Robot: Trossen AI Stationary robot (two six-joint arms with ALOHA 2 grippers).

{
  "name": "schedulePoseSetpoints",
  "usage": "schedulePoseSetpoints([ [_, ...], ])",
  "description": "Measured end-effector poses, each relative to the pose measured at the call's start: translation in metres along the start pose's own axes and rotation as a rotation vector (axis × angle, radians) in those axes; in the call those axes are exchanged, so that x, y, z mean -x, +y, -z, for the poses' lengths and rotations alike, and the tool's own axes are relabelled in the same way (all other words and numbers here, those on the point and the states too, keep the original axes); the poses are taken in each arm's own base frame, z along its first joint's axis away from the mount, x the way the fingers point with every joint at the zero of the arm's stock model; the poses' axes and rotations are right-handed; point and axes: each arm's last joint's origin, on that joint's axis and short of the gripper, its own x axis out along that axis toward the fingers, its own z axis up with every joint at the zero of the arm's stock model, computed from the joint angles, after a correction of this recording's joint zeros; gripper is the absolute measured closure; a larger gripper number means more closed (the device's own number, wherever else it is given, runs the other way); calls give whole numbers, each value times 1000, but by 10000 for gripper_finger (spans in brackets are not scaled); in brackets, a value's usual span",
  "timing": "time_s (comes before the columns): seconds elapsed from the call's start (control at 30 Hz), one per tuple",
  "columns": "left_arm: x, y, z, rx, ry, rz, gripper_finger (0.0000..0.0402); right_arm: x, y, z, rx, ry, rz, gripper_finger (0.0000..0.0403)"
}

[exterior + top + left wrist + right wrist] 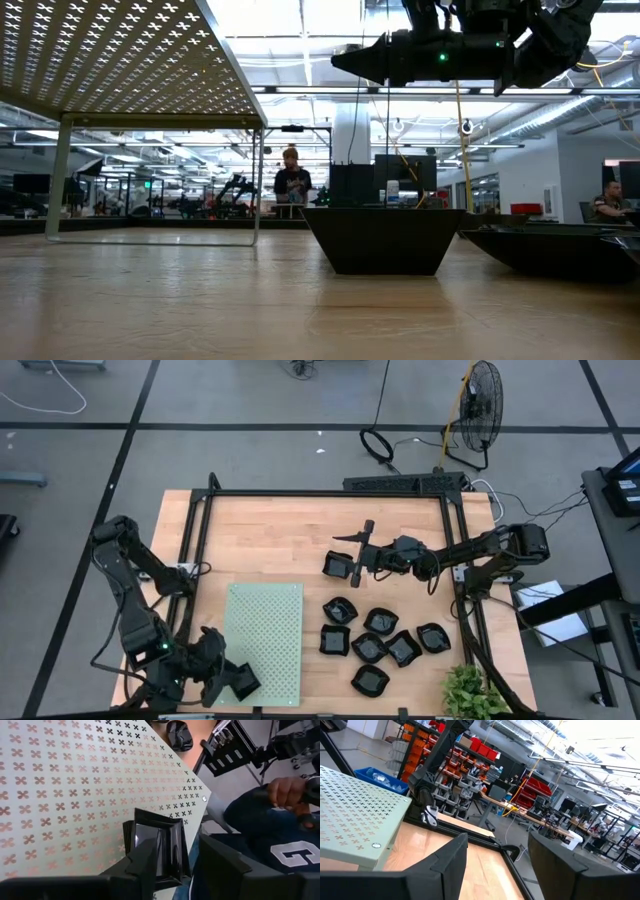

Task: Pick & Place Mini shaped plates
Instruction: Stack the square plate on top of the other square plates on the shelf

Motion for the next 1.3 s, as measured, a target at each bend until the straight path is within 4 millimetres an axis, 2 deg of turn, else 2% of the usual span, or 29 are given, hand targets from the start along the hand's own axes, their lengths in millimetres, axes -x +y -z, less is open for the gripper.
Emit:
schedulePoseSetpoints([
  [0.23, 0, 0, 0, -17, 2, 0, 252, 0, 0, 0, -2, 0, 0, 207],
  [0.5, -2, 8, -3, -42, 17, -78, 252, 0, 0, 0, -3, 0, 0, 207],
  [0.87, -5, 10, 2, 114, 99, -118, 252, 0, 0, 0, -5, 4, -2, 206],
  [1.3, -5, 2, 7, 146, 132, -47, 252, 0, 0, 1, -5, 7, -3, 206],
])
